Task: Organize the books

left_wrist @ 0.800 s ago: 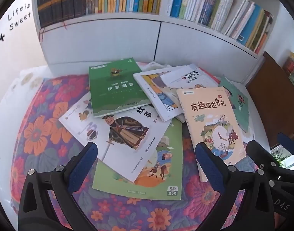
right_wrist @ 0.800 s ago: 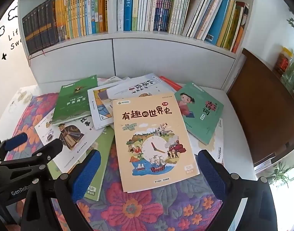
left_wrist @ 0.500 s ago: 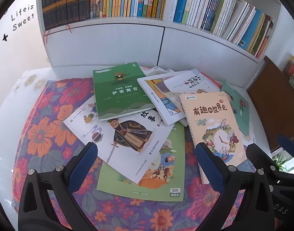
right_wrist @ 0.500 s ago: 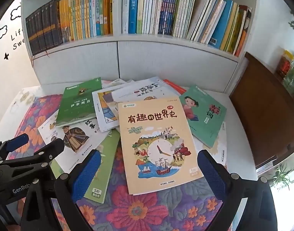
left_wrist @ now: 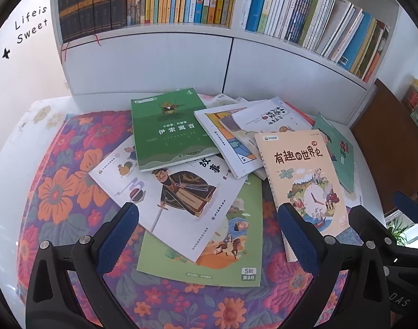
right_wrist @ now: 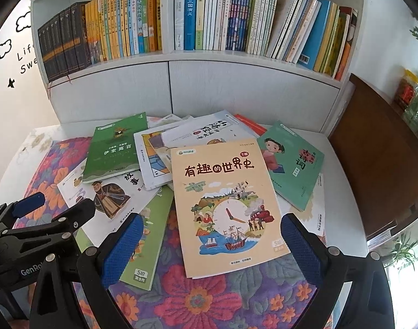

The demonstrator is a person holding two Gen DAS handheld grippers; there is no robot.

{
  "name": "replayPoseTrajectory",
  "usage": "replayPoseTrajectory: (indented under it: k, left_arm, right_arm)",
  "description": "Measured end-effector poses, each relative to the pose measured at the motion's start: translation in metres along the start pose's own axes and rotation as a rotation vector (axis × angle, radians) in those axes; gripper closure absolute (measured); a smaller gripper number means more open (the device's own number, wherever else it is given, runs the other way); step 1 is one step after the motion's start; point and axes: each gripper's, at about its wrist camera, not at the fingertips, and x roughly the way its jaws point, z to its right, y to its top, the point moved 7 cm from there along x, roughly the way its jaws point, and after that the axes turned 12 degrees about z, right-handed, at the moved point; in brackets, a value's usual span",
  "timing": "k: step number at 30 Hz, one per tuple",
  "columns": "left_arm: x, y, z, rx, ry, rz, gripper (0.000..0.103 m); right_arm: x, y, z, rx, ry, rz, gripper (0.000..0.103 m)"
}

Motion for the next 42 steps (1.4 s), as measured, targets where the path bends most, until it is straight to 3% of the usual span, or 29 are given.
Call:
replayPoseTrajectory:
  k: [14, 37, 42]
  left_arm:
    - [-0.013, 0.007, 0.009, 0.015, -0.038, 0.063, 0.002]
    - [-0.02, 0.005, 0.015, 0.039, -0.023, 0.072, 0.003]
    - [-0.02, 0.008, 0.014, 0.026, -0.05, 0.081, 0.003]
  right_arm:
    - [-0.008, 0.002, 0.006, 0.029, 0.034, 0.028, 0.003]
    - [-0.027, 0.008, 0.002, 0.03, 0.042, 0.058, 0.005]
    - [-0.033, 0.01, 0.003, 0.015, 0.033, 0.063, 0.005]
